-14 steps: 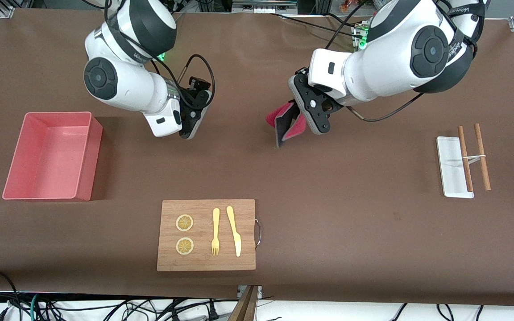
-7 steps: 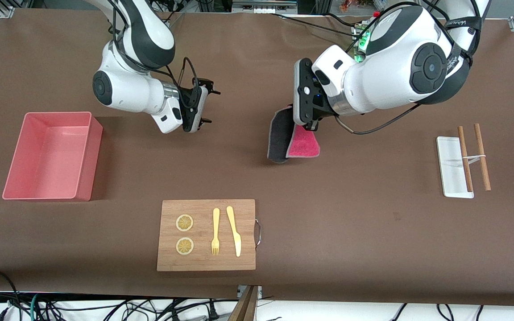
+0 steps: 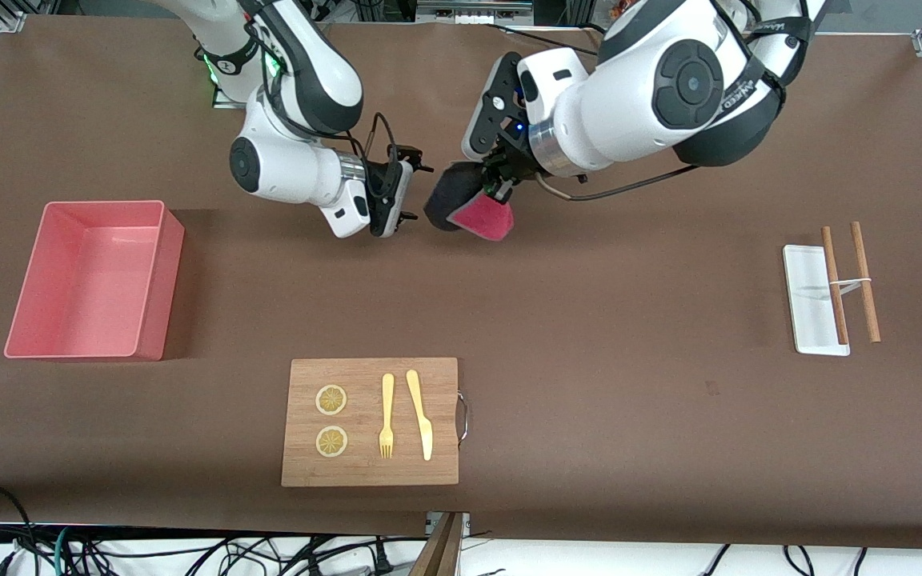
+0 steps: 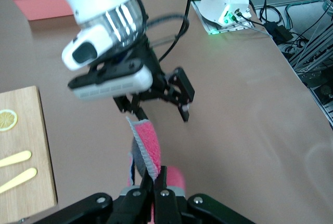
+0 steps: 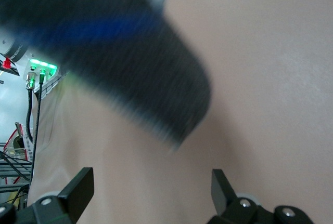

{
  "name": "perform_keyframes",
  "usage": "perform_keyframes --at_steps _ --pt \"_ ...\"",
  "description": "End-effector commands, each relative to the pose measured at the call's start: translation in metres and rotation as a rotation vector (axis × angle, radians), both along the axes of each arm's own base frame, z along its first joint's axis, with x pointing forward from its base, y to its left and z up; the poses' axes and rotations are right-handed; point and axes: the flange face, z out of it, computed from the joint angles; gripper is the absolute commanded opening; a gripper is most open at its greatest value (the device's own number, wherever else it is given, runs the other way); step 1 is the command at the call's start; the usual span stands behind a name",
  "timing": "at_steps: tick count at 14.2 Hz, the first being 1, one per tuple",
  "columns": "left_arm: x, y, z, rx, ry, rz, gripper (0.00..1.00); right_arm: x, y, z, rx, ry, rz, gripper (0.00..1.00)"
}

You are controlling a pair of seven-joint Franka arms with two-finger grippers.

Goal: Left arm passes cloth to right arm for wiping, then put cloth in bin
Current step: 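Grasp the hanging cloth with the right gripper below the left gripper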

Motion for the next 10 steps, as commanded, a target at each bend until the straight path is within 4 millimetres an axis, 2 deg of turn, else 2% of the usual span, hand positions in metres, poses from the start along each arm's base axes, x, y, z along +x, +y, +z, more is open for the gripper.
perform_keyframes --at_steps 1,4,6,10 --pt "0.003 0.001 0.012 -0.032 -0.030 -0.027 0.00 0.008 0.008 0.016 0.027 -0.003 -0.037 1.00" --pt "0.002 0.001 0.014 -0.032 -0.035 -0.029 0.00 0.021 0.009 0.034 0.046 -0.041 -0.040 1.00" --pt "-0.002 0.003 0.026 -0.017 -0.071 -0.033 0.00 0.023 0.010 0.037 0.050 -0.053 -0.037 1.00" --pt "-0.007 -0.002 0.029 0.005 -0.094 -0.045 0.00 0.030 0.014 0.043 0.060 -0.074 -0.035 1.00"
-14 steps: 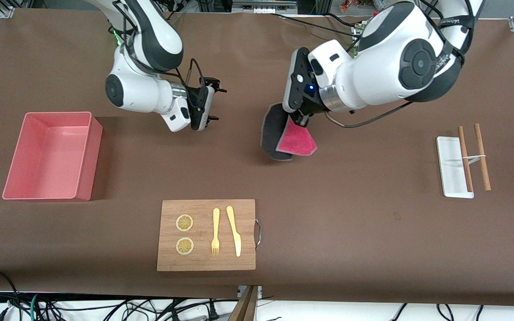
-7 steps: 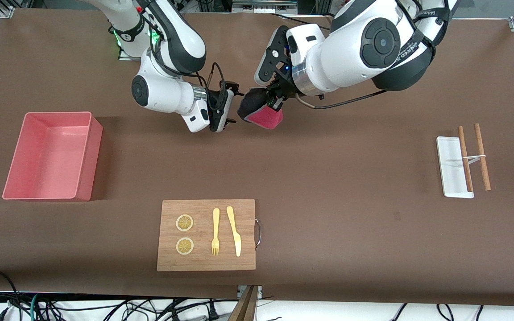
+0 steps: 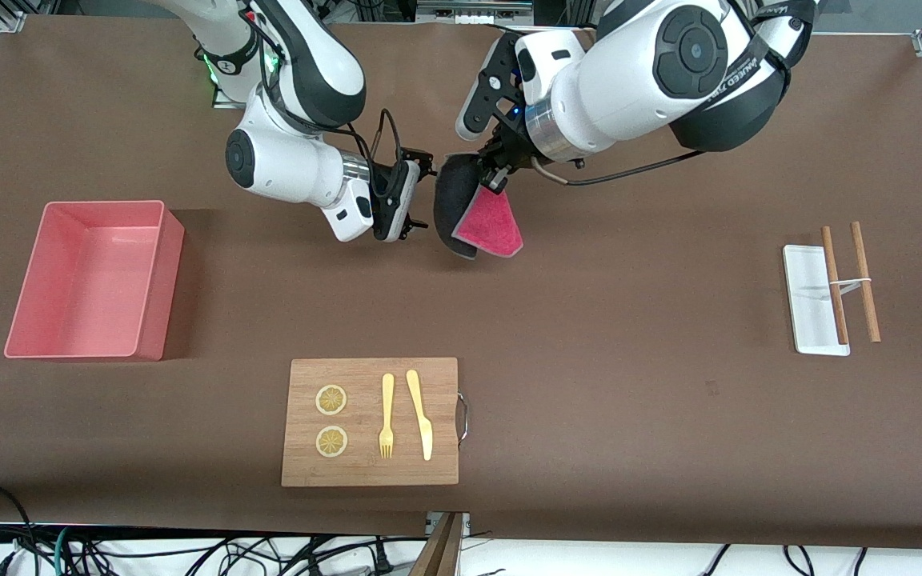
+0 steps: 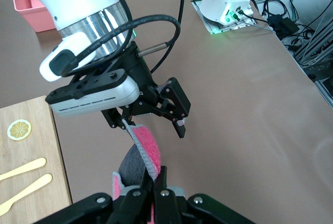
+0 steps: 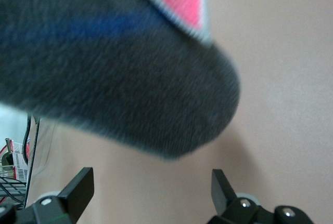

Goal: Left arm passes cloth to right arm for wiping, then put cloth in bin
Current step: 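Grasp the hanging cloth with the right gripper below the left gripper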

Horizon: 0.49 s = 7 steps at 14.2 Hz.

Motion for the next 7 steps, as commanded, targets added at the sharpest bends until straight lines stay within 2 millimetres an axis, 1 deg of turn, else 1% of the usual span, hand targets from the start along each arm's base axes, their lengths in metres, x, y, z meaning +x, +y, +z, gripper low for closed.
perform_keyframes --at_steps 1,3,6,7 --pt "-0.004 0.000 0.007 0.024 -0.045 -0.027 0.00 0.006 0.003 0.002 0.011 -0.006 -0.009 1.00" --pt "-0.005 -0.002 0.008 0.026 -0.048 -0.030 0.00 0.012 0.004 0.008 0.017 -0.030 -0.017 1.00" --pt "-0.005 -0.002 0.009 0.027 -0.051 -0.030 0.00 0.021 0.004 0.007 0.007 -0.060 -0.014 1.00" --pt "-0.005 -0.002 0.008 0.031 -0.052 -0.031 0.00 0.024 0.005 0.010 0.004 -0.078 -0.020 1.00"
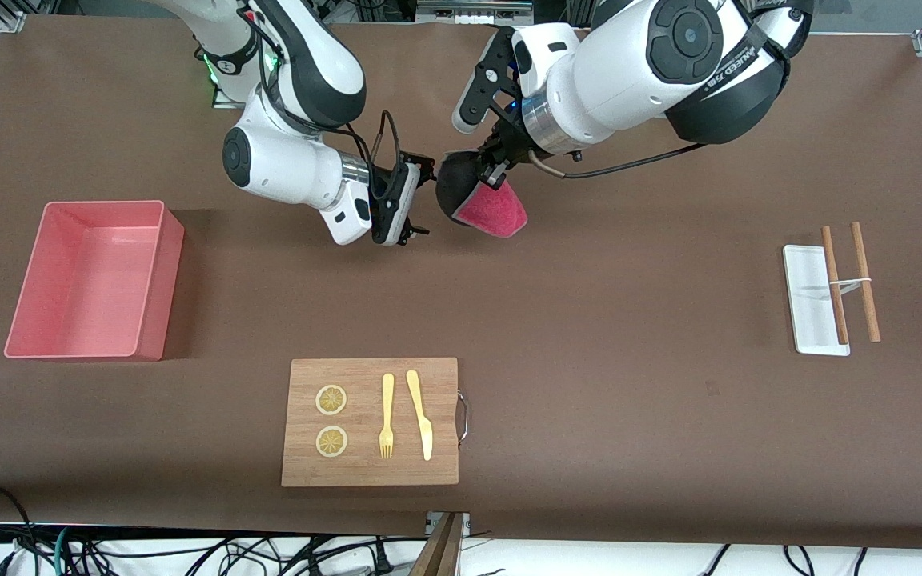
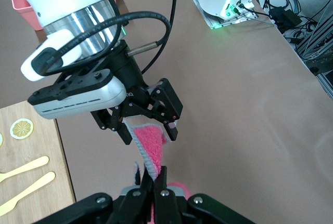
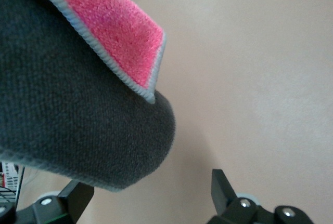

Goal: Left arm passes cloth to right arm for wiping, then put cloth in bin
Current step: 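Grasp the hanging cloth with the right gripper below the left gripper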

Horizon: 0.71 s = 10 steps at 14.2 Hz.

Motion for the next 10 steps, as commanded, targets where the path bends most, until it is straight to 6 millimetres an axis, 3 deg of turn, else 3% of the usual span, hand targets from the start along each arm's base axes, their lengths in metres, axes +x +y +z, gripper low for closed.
perform_keyframes --at_steps 1,4,8,10 --pt "-0.0022 0.0018 0.0066 0.031 -0.046 -0.024 0.00 0.0132 0.0042 0.0038 -0.002 -0.046 -0.011 1.00" --pt "-0.0065 0.0035 0.0158 0.039 -0.065 -0.027 0.00 0.0136 0.0091 0.0044 -0.005 -0.065 -0.031 0.97" --pt "-0.0070 0.0028 0.0157 0.040 -0.066 -0.028 0.00 0.0187 0.0102 0.0023 -0.001 -0.067 -0.042 0.79" --pt "-0.0071 0.0027 0.0150 0.041 -0.064 -0.028 0.00 0.0221 0.0066 0.0030 -0.005 -0.068 -0.056 0.53"
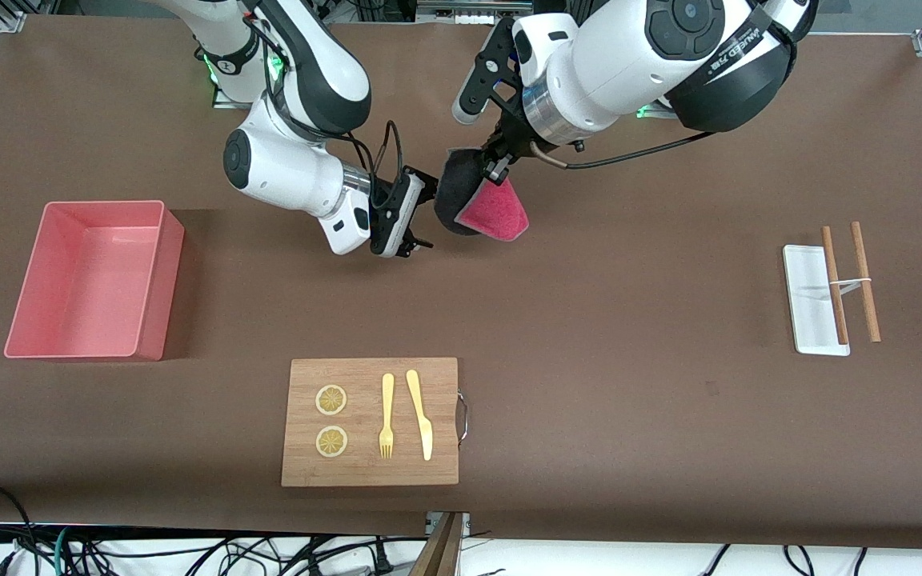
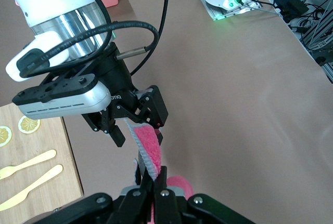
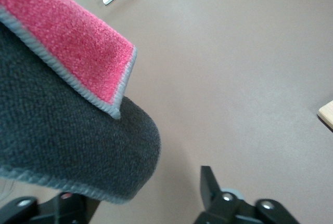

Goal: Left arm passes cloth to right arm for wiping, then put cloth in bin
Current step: 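Grasp the hanging cloth with the right gripper below the left gripper, then open the left gripper and raise it while the right gripper pulls cloth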

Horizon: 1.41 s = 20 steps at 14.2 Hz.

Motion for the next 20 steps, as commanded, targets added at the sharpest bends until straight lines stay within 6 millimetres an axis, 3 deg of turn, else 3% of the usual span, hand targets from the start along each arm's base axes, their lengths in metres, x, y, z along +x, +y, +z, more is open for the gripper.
perform_keyframes --at_steps 1,7,12,13,14,20 --pt "-0.003 0.002 0.007 0.017 -0.026 -0.022 0.00 0.009 0.004 0.006 -0.003 -0.009 -0.023 0.41" --pt "-0.003 0.002 0.007 0.017 -0.026 -0.022 0.00 0.014 0.002 0.012 -0.017 -0.029 -0.019 0.04" --pt "-0.008 0.003 0.015 0.025 -0.026 -0.001 0.00 0.032 -0.022 0.019 -0.054 -0.027 -0.014 0.00" --pt "-0.008 0.003 0.015 0.026 -0.026 -0.001 0.10 0.036 -0.031 0.019 -0.064 -0.021 -0.015 0.00" --pt "-0.008 0.003 0.015 0.025 -0.024 0.000 0.99 0.039 -0.036 0.023 -0.066 -0.016 -0.017 0.00" --pt "-0.011 0.006 0.019 0.034 -0.020 0.003 1.00 0.062 -0.084 0.039 -0.165 0.006 0.044 0.00"
